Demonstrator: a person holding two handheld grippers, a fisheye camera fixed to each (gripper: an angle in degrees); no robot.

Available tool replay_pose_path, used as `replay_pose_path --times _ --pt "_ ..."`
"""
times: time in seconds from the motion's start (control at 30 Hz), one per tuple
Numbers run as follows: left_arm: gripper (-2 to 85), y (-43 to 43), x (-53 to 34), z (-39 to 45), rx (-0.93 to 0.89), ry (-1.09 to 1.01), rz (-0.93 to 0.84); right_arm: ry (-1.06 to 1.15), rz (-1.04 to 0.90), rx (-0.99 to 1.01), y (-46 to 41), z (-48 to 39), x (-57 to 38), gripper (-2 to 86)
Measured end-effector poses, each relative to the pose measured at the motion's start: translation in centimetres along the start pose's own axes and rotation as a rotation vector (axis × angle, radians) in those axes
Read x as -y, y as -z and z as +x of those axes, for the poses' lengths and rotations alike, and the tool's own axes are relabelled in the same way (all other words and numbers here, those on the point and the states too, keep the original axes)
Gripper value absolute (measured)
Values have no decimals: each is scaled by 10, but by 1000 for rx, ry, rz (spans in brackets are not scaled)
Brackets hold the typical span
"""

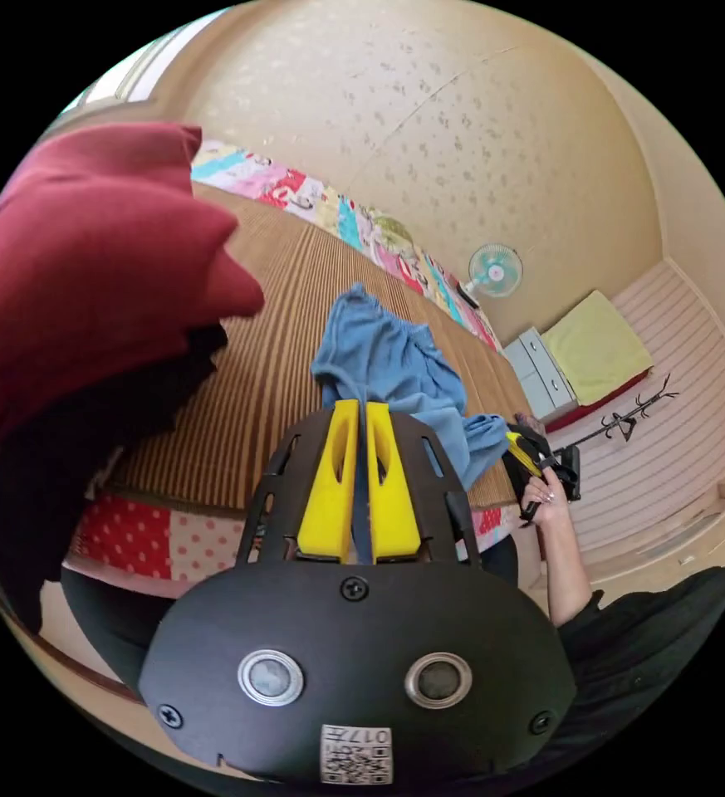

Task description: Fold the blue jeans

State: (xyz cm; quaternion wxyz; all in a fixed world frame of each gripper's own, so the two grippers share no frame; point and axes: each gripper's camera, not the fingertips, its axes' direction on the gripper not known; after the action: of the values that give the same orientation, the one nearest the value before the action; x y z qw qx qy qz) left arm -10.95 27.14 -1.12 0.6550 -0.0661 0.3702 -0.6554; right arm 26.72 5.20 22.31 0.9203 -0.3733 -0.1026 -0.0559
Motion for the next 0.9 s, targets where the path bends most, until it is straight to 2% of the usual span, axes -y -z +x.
replay_pose_path --times 0.07,0.2,0.3,0.4,0.5,0.57,0.73,0.8,0.83,0.9 --pt "2 25 25 -11 24 -7 62 29 128 -117 45 -12 34 25" --pt "22 31 32 -21 -21 18 78 105 101 -244 62 -31 56 41" --pt "78 30 -4 -22 -10 65 121 121 101 -370 57 -36 30 74" --pt "113 17 -60 -2 39 65 110 140 3 -441 23 -31 -14 92" --pt "116 -22 -103 35 -8 -68 -23 181 -150 -363 -28 -27 -59 94" --pt "113 -83 -112 70 -129 -197 -257 189 -245 -294 -74 -26 -84 93" --pt "130 -164 -111 136 -182 -446 -403 228 -363 -145 -147 -62 -87 99" --pt "117 -194 -117 152 -127 -524 -514 230 -393 -187 -162 -72 -79 100" --pt "104 -222 -126 154 -27 -528 -657 231 -413 -225 -171 -75 -75 101" --pt "79 -220 -133 153 -16 -531 -632 228 -451 -279 -181 -73 -72 103"
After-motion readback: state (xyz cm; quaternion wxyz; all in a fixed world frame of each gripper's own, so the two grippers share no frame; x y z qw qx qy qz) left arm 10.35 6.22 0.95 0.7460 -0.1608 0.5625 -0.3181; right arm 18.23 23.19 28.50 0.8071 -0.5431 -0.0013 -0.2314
